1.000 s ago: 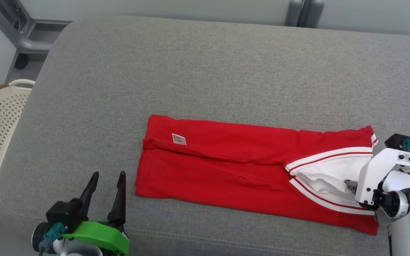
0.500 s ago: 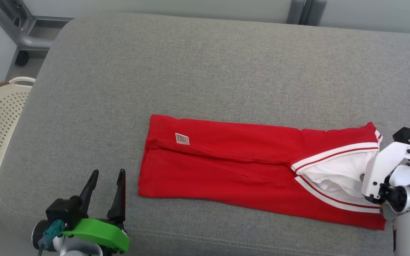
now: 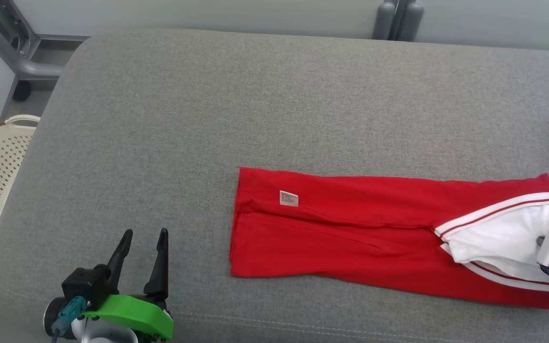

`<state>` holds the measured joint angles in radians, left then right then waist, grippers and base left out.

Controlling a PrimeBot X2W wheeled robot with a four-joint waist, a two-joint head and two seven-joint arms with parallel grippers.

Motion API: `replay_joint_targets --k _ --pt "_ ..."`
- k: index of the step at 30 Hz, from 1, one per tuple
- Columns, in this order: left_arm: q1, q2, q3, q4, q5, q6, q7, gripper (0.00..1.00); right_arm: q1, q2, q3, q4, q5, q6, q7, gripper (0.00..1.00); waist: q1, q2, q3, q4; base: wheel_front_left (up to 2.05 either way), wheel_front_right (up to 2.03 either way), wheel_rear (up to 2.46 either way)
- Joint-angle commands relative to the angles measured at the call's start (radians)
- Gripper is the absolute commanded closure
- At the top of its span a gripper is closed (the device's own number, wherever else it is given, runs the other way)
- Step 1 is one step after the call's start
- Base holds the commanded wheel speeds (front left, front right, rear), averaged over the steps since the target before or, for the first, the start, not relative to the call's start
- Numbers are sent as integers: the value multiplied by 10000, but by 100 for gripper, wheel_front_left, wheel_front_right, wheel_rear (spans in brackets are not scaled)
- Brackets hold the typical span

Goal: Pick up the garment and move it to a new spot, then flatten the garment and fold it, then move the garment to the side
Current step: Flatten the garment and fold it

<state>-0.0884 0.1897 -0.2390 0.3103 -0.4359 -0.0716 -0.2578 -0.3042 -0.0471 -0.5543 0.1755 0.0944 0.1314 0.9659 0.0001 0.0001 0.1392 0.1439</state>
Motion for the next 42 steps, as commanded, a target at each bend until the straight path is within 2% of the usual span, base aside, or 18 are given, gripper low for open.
replay_joint_targets --k 1,9,15,21,27,34,42 --pt "111 29 -11 -22 -43 30 -56 0 204 -69 -269 -390 -116 -16 65 100 -1 -1 -38 -54 0 0 0" --pt "179 66 -38 10 -100 49 -62 0 398 -58 -888 -1558 -395 -16 355 100 -1 -1 -188 -160 0 0 0" --pt "291 92 -91 36 -128 78 -44 0 644 -54 -391 -2098 -218 -15 715 100 -1 -1 -417 -244 0 0 0" --pt "387 119 -168 71 -184 97 49 0 963 -45 802 -2326 302 -12 909 100 -1 -1 -626 -283 0 0 0" --pt "477 161 -235 42 -235 128 95 0 759 -42 2461 -2167 718 -12 926 100 -1 -1 -797 -245 0 0 0" --pt "526 184 -337 66 -289 66 150 0 230 -46 4308 -1303 1323 -10 756 100 -1 -1 -912 -53 0 0 0" --pt "435 165 -381 156 -343 17 89 0 -392 -49 5853 -97 2032 -10 273 100 -1 -1 -842 253 0 0 0"
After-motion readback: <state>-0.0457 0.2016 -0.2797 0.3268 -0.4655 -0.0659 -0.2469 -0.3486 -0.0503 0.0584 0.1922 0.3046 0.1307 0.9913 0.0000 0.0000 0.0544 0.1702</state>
